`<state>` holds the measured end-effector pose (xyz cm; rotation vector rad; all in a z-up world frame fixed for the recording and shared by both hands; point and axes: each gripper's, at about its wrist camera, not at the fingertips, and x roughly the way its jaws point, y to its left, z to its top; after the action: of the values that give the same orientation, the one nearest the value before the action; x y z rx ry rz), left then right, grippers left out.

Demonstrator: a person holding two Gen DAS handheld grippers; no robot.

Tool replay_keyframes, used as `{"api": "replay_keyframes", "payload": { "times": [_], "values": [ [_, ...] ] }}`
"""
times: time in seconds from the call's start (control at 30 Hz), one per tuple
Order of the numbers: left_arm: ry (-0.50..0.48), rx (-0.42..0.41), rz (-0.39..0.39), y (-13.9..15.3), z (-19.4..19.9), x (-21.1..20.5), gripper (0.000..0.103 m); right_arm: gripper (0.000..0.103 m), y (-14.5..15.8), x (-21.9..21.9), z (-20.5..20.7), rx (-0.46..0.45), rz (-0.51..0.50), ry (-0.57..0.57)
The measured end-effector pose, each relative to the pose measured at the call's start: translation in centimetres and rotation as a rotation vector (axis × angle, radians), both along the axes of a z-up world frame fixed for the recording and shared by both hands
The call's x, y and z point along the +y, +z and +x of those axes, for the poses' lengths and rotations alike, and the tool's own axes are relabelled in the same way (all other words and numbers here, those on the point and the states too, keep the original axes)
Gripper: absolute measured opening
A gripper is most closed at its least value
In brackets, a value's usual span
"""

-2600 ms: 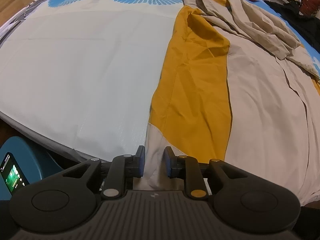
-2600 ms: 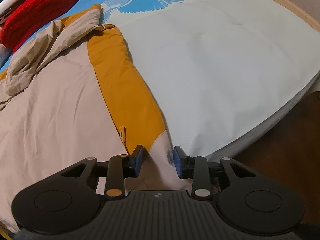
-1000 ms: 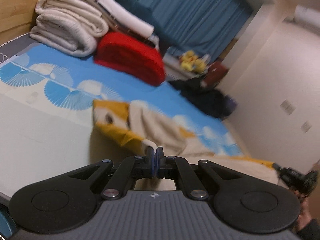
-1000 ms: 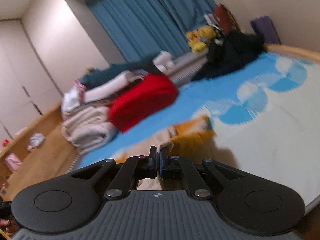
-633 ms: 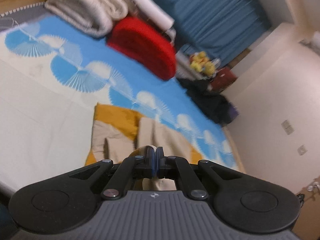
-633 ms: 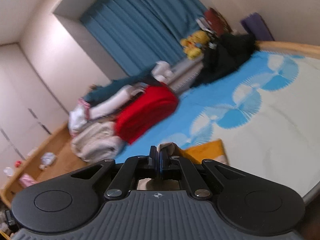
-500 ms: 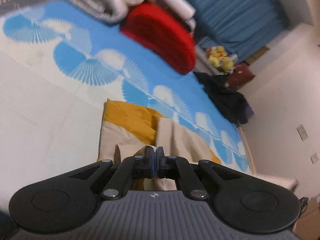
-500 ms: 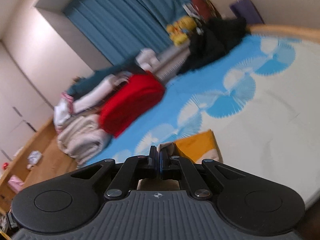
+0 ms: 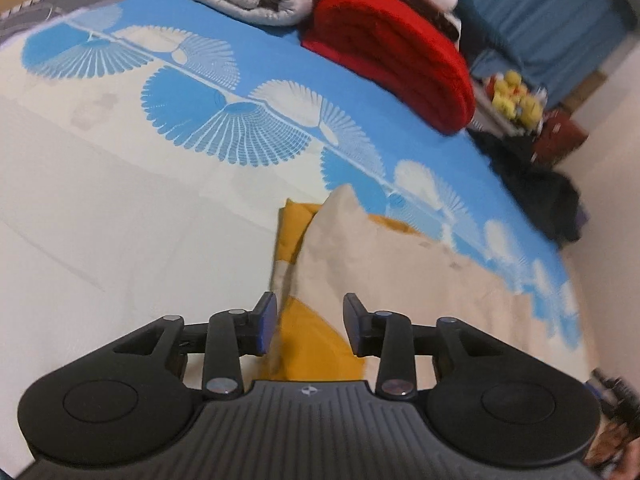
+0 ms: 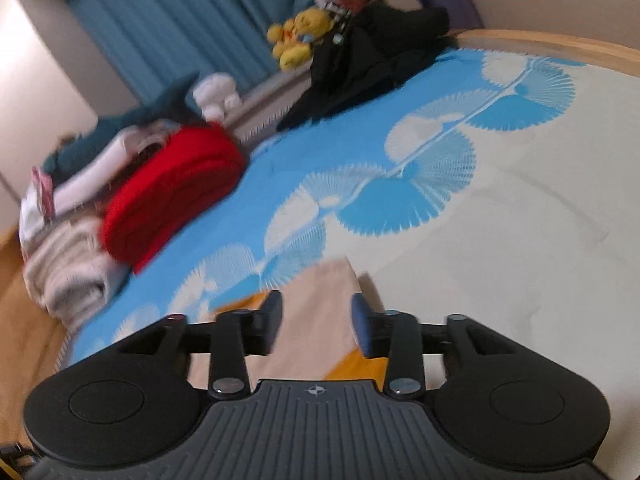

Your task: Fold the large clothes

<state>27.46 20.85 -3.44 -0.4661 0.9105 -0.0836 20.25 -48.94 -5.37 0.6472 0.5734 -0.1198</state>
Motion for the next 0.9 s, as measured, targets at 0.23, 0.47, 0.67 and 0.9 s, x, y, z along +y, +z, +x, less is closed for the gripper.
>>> {"api": "replay_keyframes", "payload": {
  "times": [0.23,0.47,0.67,0.9],
  "values": [
    [-0.023,0.086,0.067,-3.6,2.5,-2.6,0.047,0.048,-3.5,0.7,2.9,0.187,-0.052,0.046],
    [0.017,0.123,0.073,-5.1,5.1,-3.8,0.055,0.048,-7.5,0.4,4.3,0.355,-0.036,0.086],
    [0.042,0.132,0.071,-5.9,6.4,-4.1,0.054,0.042,-7.6,1.2,4.8,0.342,-0.027,0.122],
    [0.0,-0.025,0.14,-2.5,5.5,-4.2,0.002,0.003,-5.6,2.7,4.7,0.268,-0.162,0.191]
  ]
}}
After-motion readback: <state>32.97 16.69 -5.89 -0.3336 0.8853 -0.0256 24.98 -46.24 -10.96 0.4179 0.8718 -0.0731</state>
